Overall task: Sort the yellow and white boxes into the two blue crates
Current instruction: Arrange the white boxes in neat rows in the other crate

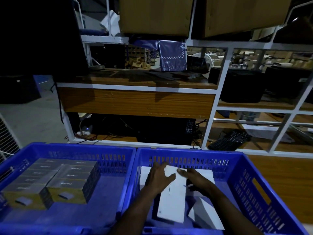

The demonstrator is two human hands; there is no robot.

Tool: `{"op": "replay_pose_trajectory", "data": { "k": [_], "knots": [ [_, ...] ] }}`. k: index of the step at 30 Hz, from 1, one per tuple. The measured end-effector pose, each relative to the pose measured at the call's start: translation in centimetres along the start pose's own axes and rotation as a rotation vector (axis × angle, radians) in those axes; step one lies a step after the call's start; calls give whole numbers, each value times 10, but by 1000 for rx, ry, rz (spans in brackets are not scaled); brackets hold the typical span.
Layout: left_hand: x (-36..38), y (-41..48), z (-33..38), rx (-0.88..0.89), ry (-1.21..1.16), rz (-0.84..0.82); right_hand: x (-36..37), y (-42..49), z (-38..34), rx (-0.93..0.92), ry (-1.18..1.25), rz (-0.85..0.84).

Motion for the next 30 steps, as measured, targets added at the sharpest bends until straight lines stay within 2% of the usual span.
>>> {"op": "replay_pose_trajectory", "data": {
  "k": [5, 8, 11, 16, 20, 25, 27, 30],
  "knots": [
    [4, 2, 0, 54, 89, -80, -13, 14, 20, 69, 208, 354],
    [8, 8, -1, 82, 89, -133, -22, 17, 28, 146, 222, 569],
    [9, 12, 0, 111, 47, -164, -27, 17, 32, 196, 179, 674],
    [12, 15, 1, 162, 85, -240, -29, 11, 29, 212, 139, 720],
    [9, 14, 4, 78, -122, -255, -29, 12, 23, 198, 164, 728],
    [6, 12, 1, -152, -434, -207, -24, 8, 13, 204, 548, 605],
    [9, 14, -1, -254, -519, -242, -20, 8, 9, 183, 608, 521],
    [7, 15, 1, -355, -568, -225, -20, 11, 9, 144, 556, 552]
  ]
}}
Point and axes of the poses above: each hand's wrist, its own y-axis towards the middle knuckle, its own x-axis out of the palm, z = x × y, the point moved 1 cm from there along y, towards the middle knuckle, and after that the axes turned 12 degrees about -x, right-handed, at the moved point
